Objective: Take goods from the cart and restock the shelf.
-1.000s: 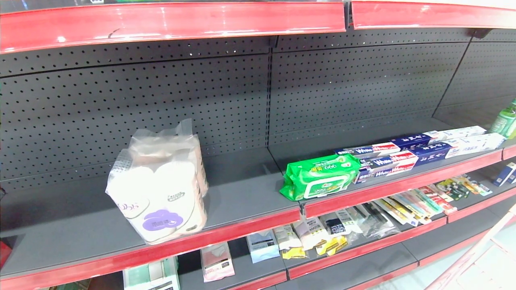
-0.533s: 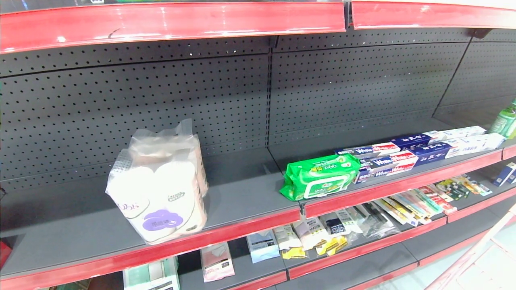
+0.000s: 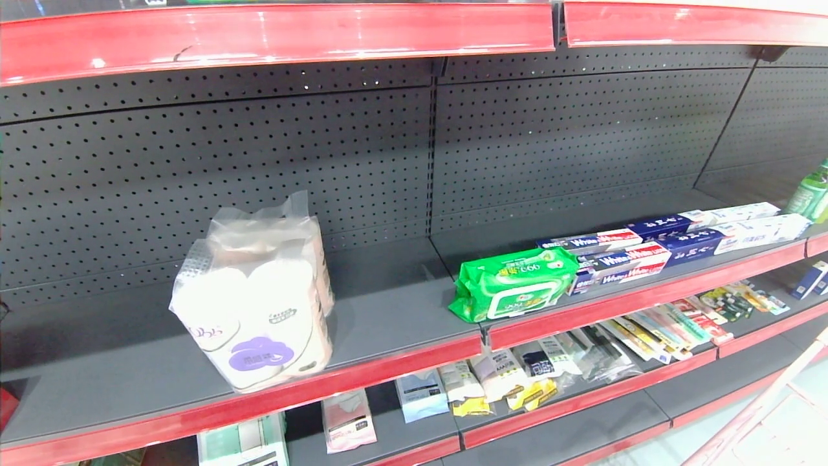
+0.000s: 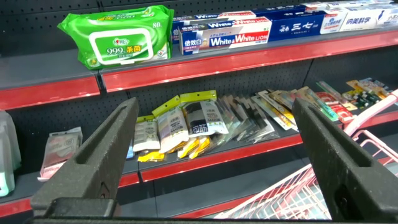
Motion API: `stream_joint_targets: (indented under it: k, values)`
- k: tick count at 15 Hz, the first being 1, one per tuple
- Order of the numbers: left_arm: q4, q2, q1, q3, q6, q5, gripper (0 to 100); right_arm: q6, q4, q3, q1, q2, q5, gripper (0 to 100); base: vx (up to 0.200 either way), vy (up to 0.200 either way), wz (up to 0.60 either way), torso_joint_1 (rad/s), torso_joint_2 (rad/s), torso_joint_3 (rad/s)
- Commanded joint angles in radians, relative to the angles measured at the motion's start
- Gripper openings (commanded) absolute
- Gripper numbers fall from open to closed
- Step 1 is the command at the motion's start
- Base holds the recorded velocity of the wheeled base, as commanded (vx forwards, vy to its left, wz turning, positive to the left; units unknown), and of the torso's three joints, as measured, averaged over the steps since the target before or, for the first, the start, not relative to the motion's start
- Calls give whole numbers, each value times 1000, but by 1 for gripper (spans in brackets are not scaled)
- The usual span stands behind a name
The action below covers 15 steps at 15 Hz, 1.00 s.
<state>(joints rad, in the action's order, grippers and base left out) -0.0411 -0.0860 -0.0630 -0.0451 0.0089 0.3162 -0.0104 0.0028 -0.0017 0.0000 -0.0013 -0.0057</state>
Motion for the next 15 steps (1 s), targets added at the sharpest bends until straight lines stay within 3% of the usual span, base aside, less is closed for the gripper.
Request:
stream_joint_targets:
  k: [1,2,3,4,5,6,10,15]
  values:
    - [50,-1,6,27,13,-269,100,-2,0,0,0,1,1,100,0,0,0,0,0,0]
    - [63,2,6,45,13,-364,100,0,0,0,0,1,0,100,0,0,0,0,0,0]
    - [43,2,8,45,9,-368,100,0,0,0,0,1,0,100,0,0,0,0,0,0]
    - [44,3,8,45,9,-356,100,0,0,0,0,1,1,100,0,0,0,0,0,0]
    - [43,37,52,45,-3,-302,100,-2,0,0,0,1,1,100,0,0,0,0,0,0]
    - [43,58,78,45,0,-292,100,-2,0,0,0,1,1,100,0,0,0,0,0,0]
    - [43,81,61,45,-6,-295,100,-3,0,0,0,1,1,100,0,0,0,0,0,0]
    - [43,81,61,45,-6,-295,100,-2,0,0,0,1,1,100,0,0,600,-1,5,1]
